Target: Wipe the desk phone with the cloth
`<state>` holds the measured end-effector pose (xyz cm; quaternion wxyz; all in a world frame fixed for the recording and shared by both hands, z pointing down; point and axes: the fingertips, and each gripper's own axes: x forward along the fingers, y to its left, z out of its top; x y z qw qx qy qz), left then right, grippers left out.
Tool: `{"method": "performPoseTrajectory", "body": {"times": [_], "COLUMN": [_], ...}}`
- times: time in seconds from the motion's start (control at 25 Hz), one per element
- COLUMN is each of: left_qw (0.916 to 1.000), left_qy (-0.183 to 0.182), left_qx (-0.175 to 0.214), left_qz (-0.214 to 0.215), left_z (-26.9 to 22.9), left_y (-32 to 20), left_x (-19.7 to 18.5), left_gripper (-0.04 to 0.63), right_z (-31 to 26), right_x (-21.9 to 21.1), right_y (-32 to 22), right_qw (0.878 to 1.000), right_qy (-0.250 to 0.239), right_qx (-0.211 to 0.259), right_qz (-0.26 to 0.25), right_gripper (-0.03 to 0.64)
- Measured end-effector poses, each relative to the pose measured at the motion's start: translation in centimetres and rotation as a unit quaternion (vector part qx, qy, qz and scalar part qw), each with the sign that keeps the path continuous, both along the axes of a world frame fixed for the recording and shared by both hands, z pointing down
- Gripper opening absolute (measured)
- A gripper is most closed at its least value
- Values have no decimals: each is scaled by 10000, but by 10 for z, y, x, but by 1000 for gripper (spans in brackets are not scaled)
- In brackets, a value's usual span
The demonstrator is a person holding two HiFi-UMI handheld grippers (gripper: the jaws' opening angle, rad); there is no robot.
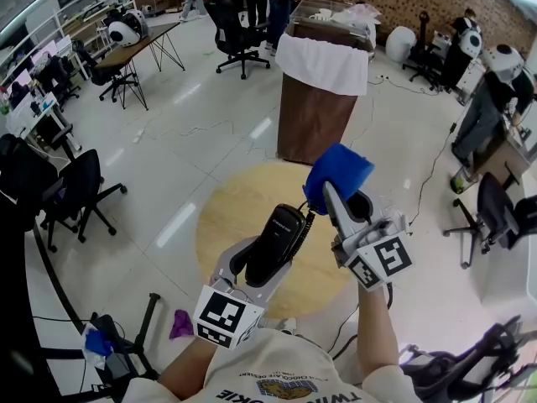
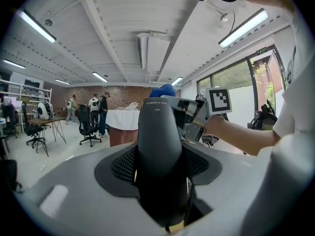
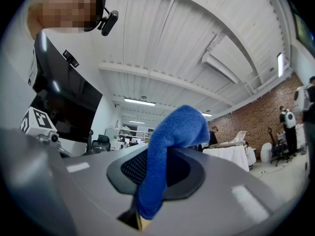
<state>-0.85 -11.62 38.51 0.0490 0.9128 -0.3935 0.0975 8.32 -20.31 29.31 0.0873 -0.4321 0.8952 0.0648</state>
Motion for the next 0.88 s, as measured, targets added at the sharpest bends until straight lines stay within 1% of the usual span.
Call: {"method": "performPoseTrajectory", "body": {"times": [0.2,0.44,0.6,0.88], "left_qw": [9999,9997,9996,9994], "left_qy": [112,221,275,347], "left_qx": [29,38,82,84], "left_qz": [4,-18,13,17], "left_z": [-7,-15,-23,-33], "left_y": [0,-1,-2,-8], "left_x": [-2,-5,-4,-7], "left_gripper": [255,255,255,255], "right_z": [16,27,38,64], "right_x": [-7,-4,-10,-37], "right_y": [2,1,4,20], "right_qw": [9998,9999,9998,9981], "right_qy": [-18,-35,101,371], "right_qx": [-3,-59,-68,-78], "right_qz": [-178,-145,-184,-485], "right_gripper": [61,61,61,61]}}
